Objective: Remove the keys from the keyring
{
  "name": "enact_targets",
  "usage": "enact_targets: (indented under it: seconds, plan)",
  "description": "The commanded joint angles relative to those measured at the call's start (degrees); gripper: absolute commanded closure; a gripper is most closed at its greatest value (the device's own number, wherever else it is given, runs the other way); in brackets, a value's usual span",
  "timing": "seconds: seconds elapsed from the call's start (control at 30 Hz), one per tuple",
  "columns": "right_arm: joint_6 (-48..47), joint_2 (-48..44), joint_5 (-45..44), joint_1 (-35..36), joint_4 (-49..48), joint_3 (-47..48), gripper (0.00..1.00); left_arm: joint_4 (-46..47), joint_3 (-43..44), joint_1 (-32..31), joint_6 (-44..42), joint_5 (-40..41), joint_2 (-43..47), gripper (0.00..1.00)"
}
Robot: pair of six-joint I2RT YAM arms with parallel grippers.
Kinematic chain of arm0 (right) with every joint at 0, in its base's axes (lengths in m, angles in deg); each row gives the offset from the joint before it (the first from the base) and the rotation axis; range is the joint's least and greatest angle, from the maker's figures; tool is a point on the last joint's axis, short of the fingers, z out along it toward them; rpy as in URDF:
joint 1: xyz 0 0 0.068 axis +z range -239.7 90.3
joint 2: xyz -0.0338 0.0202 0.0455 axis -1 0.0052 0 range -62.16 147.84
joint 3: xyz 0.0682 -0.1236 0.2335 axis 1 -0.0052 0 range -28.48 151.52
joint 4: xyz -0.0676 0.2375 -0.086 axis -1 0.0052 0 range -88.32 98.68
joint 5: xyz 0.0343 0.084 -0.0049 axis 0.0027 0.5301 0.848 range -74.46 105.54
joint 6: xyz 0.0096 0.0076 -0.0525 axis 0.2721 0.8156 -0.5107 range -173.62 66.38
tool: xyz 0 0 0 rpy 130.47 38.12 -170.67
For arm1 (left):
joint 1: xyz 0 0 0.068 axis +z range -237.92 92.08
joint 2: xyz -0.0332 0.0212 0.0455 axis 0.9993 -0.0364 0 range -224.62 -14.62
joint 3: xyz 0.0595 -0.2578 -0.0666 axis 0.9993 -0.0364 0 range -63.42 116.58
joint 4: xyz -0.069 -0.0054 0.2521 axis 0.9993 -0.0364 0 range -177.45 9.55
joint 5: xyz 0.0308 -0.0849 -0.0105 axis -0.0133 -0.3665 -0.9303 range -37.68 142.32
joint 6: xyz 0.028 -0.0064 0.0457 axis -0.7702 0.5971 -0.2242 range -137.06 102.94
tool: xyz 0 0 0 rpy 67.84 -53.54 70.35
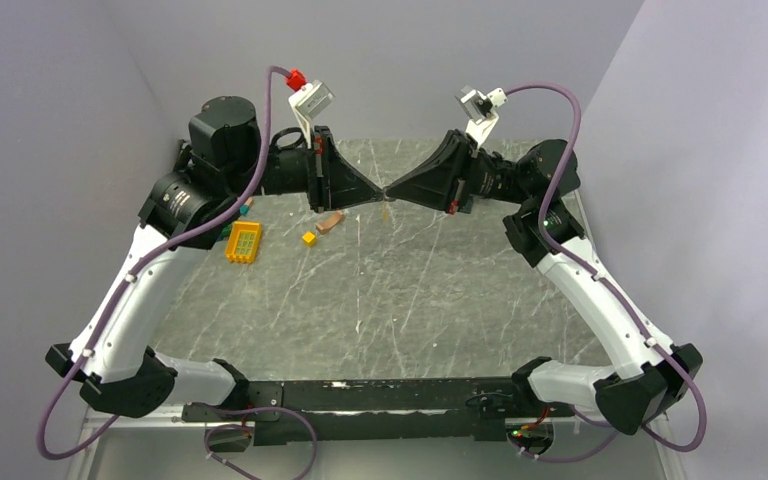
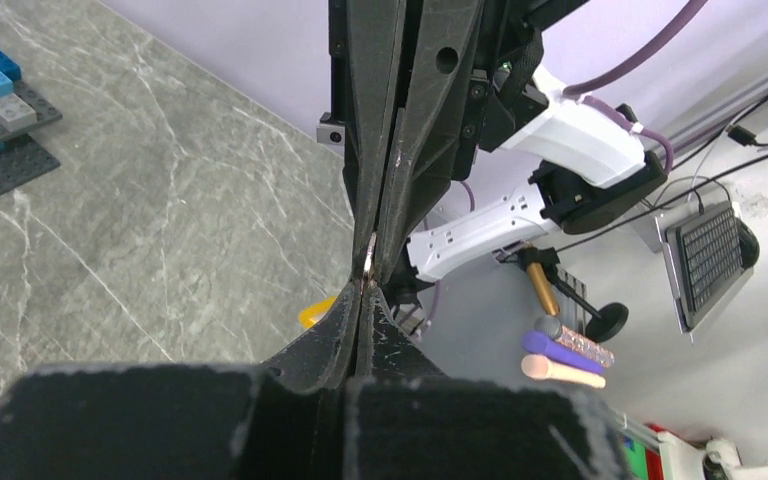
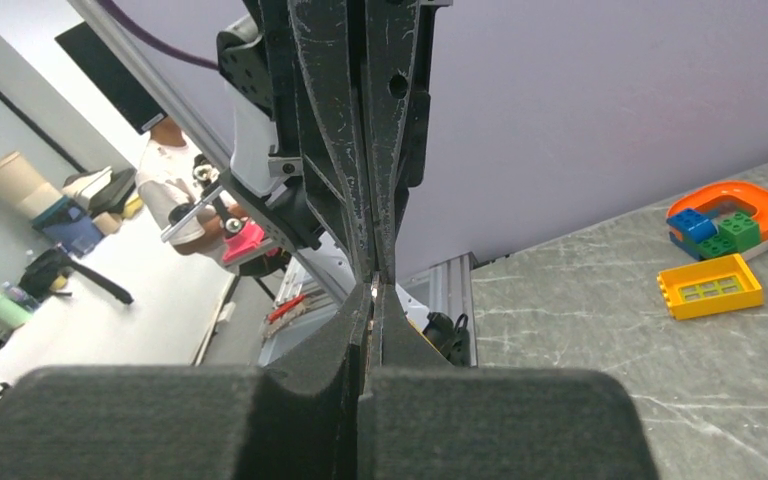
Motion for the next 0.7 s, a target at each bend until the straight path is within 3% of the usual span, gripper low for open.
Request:
enact_targets:
  seconds: [0.0,0.23,0.67]
  plan:
    - [2.1,0.7,-2.9,0.4,-6.8,0.9,1.00,10.5,-3.9,-0.2,5.2,2.7,2.2,1.00]
    - [5.1,2.1,-4.0,0.4,-10.8,1.3,1.00,22.0,-10.0,-0.2,12.0,7.4,4.8,1.00]
    - [11.4,2.5,-8.0,0.4,-18.9,-1.0,1.00,30.8,-14.6,-0.3,17.4,15.4,6.7,1.00]
